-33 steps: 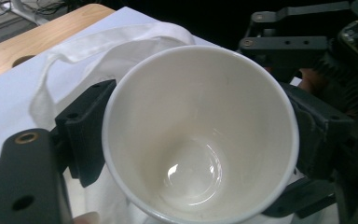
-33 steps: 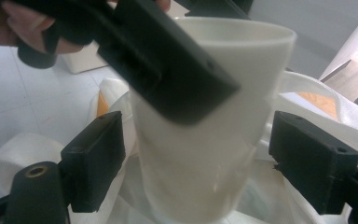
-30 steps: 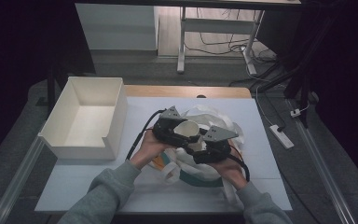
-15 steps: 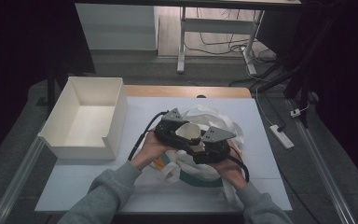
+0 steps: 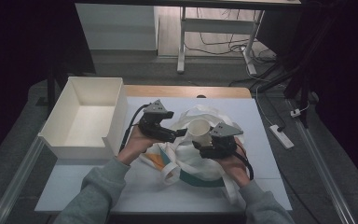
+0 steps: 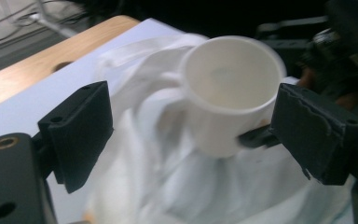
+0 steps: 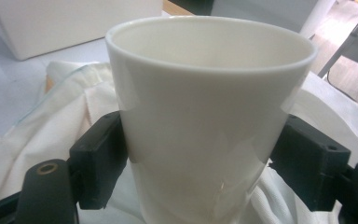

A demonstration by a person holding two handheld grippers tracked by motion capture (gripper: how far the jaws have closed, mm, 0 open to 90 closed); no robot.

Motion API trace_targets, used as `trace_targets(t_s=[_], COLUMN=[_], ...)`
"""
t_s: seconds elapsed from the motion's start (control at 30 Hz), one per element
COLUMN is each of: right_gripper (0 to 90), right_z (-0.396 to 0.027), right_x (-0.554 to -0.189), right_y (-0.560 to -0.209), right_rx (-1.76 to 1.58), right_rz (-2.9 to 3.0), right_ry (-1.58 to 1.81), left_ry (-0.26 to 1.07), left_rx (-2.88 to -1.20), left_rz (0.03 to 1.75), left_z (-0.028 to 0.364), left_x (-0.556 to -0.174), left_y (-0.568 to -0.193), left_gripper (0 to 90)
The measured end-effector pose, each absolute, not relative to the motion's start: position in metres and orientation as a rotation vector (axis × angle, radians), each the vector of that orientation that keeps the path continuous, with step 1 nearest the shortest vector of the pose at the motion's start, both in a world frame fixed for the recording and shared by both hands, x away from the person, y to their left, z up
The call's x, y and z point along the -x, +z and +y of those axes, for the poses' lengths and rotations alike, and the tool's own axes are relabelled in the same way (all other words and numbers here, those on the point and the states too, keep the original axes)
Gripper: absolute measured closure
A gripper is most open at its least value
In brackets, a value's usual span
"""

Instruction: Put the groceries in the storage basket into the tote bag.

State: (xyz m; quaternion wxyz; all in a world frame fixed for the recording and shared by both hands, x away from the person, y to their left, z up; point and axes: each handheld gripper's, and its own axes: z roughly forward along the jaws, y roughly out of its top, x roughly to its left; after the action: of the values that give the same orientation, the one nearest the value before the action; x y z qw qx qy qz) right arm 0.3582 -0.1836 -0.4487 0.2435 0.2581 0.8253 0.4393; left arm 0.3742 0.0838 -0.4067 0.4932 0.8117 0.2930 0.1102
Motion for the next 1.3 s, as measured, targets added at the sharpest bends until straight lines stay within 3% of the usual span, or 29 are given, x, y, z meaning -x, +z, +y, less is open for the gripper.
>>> trace_targets(t_s=[0.63, 1.3], right_gripper=[22.7, 23.1], right_z=[-0.182, -0.188], right_x=[-0.383, -0.385], right_y=[-0.49, -0.493], right_rx=[-0.726, -0.805], right_rz=[2.316, 2.487], right_ry=[0.986, 1.019], left_ry=[0.281, 0.267], left_rx=[-1.957, -1.993], left_rz=[0.786, 0.795], left_z=[0.105, 0.105], left_x=[-0.382, -0.385], left_y=[-0.408, -0.414], left_gripper=[14.7, 14.6])
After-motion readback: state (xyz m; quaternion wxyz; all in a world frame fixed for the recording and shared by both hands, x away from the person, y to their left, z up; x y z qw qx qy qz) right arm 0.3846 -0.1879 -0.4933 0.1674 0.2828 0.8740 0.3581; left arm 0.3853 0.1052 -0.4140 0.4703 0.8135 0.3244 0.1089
